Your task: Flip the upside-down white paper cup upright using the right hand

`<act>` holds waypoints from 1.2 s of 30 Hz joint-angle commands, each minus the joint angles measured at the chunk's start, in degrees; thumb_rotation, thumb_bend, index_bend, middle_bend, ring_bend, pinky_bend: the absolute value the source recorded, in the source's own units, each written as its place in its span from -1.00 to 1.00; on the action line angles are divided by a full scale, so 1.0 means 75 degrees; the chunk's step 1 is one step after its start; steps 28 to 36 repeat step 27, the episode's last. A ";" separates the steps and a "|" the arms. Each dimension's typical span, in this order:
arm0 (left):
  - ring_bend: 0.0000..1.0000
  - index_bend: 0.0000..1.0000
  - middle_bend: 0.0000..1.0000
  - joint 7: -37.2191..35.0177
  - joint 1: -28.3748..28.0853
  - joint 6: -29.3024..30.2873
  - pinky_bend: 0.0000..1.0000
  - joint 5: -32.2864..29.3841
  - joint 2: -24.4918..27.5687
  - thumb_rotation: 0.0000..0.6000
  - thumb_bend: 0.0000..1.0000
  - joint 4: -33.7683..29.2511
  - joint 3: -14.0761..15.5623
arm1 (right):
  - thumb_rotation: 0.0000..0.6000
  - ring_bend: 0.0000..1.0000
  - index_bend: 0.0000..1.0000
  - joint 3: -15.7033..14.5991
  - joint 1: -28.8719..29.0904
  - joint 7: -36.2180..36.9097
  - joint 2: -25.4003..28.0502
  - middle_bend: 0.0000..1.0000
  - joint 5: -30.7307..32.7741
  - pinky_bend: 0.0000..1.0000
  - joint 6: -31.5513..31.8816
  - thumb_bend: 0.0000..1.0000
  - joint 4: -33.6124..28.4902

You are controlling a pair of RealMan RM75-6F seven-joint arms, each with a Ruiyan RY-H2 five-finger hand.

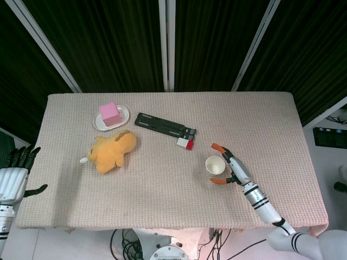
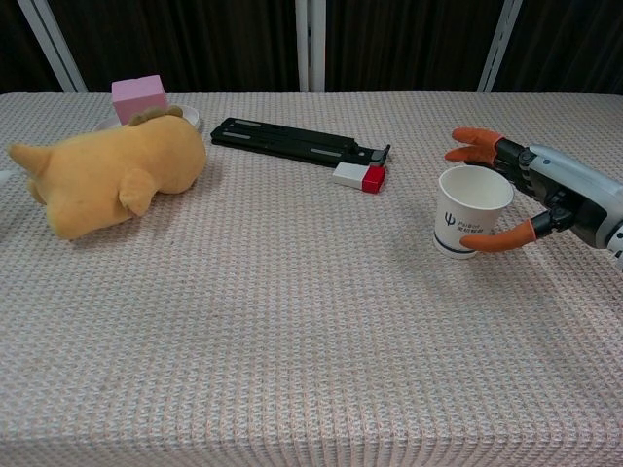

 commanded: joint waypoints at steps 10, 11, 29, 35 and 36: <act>-1.00 -0.93 -1.00 -0.0068 0.0019 0.0024 -1.00 -0.0018 0.0017 1.00 -0.89 0.0022 -0.0011 | 1.00 -1.00 -1.00 -0.0358 -0.1106 -0.4426 0.2039 -1.00 -0.0570 -1.00 0.1897 -1.00 -0.1575; -1.00 -0.93 -1.00 -0.0083 0.0017 0.0024 -1.00 -0.0019 0.0014 1.00 -0.89 0.0032 -0.0014 | 1.00 -1.00 -1.00 -0.0358 -0.1306 -0.5197 0.2346 -1.00 -0.0418 -1.00 0.1993 -1.00 -0.2023; -1.00 -0.93 -1.00 -0.0073 0.0040 0.0196 -1.00 0.0124 -0.0019 1.00 -0.89 0.0156 -0.0021 | 1.00 -1.00 -1.00 -0.0199 -0.3146 -0.8517 0.4479 -1.00 0.1239 -1.00 0.3045 -1.00 -0.5375; -1.00 -0.93 -1.00 -0.0073 0.0040 0.0196 -1.00 0.0124 -0.0019 1.00 -0.89 0.0156 -0.0021 | 1.00 -1.00 -1.00 -0.0199 -0.3146 -0.8517 0.4479 -1.00 0.1239 -1.00 0.3045 -1.00 -0.5375; -1.00 -0.93 -1.00 -0.0073 0.0040 0.0196 -1.00 0.0124 -0.0019 1.00 -0.89 0.0156 -0.0021 | 1.00 -1.00 -1.00 -0.0199 -0.3146 -0.8517 0.4479 -1.00 0.1239 -1.00 0.3045 -1.00 -0.5375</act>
